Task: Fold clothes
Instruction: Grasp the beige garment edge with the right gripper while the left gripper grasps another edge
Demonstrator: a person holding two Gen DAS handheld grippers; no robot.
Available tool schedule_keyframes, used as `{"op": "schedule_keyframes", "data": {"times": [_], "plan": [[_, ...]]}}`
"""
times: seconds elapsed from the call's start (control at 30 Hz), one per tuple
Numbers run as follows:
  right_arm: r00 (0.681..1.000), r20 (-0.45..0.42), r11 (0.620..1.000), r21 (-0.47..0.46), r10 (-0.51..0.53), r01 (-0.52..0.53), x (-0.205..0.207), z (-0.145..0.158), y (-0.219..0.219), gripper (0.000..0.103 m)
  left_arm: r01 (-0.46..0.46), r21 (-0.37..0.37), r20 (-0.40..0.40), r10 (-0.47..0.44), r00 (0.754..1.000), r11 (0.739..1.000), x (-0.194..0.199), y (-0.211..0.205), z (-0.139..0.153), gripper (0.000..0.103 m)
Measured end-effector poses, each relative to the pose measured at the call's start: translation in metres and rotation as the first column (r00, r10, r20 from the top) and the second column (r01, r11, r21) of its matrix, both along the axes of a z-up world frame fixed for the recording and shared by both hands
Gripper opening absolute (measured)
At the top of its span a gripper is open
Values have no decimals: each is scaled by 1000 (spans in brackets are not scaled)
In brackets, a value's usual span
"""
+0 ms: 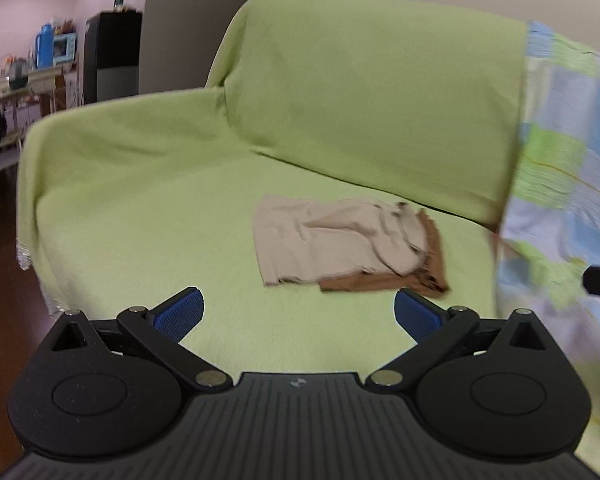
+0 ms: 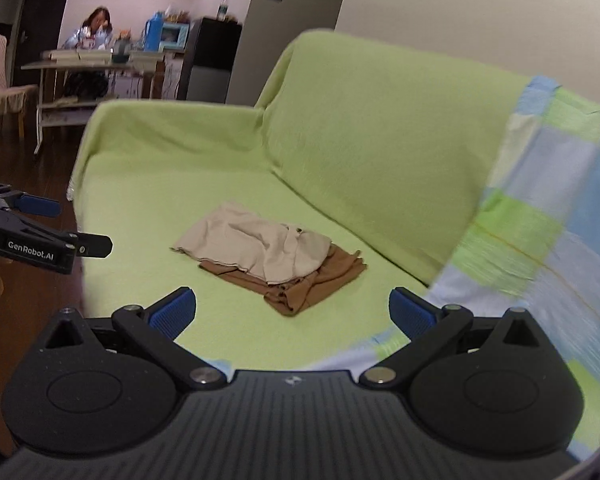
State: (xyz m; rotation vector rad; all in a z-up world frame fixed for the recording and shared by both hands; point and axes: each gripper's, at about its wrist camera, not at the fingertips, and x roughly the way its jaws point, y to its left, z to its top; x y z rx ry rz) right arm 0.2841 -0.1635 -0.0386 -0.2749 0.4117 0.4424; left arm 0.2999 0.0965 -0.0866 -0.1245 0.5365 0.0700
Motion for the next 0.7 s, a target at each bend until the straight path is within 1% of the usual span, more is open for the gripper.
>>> {"op": "schedule_keyframes", "data": {"times": [0.03, 0.07, 0.13, 0.17, 0.2, 0.23, 0.27, 0.33, 0.37, 0.43, 0.5, 0.53, 0.67, 0.7], "plan": [[1000, -16, 1000, -2, 7, -7, 18, -6, 6, 101, 5, 15, -2, -5, 1000, 1000, 11, 1, -4, 102], [999, -32, 1000, -5, 14, -14, 36, -12, 11, 99, 13, 39, -4, -13, 1000, 999, 22, 4, -10, 102], [998, -64, 1000, -9, 27, -28, 72, -25, 23, 87, 27, 77, -7, -26, 1000, 997, 40, 8, -19, 102], [996, -80, 999, -11, 34, -35, 89, -31, 28, 79, 20, 74, -8, -20, 1000, 997, 47, 11, -24, 102], [995, -96, 999, -12, 41, -42, 107, -37, 34, 76, 13, 69, -9, -12, 1000, 998, 54, 14, -29, 102], [995, -93, 999, -17, 40, -42, 116, -41, 37, 76, -5, 44, -14, 6, 1000, 999, 59, 19, -35, 102], [996, -82, 999, -23, 34, -36, 135, -49, 44, 76, -13, 37, -20, 14, 1000, 999, 62, 22, -40, 102], [998, -62, 1000, -19, 21, -22, 158, -58, 51, 74, -26, 28, -31, 27, 999, 999, 66, 27, -49, 102], [998, -59, 1000, -14, 5, -5, 168, -63, 54, 72, -33, 37, -37, 35, 999, 999, 69, 27, -53, 102], [997, -67, 1000, 4, -26, 27, 187, -73, 61, 71, -18, 34, -49, 19, 999, 999, 74, 27, -60, 102], [995, -89, 998, 29, -55, 58, 205, -83, 67, 63, 14, 2, -42, -14, 999, 1000, 81, 29, -65, 102], [994, -88, 998, 16, -57, 59, 209, -87, 71, 61, 33, -28, -38, -34, 999, 999, 84, 32, -68, 102], [994, -85, 998, -35, -63, 60, 223, -103, 89, 58, 48, -119, -22, -51, 998, 992, 96, 42, -79, 102], [994, -84, 997, -48, -64, 60, 226, -106, 93, 55, 56, -145, -11, -58, 998, 988, 98, 45, -81, 102]]}}
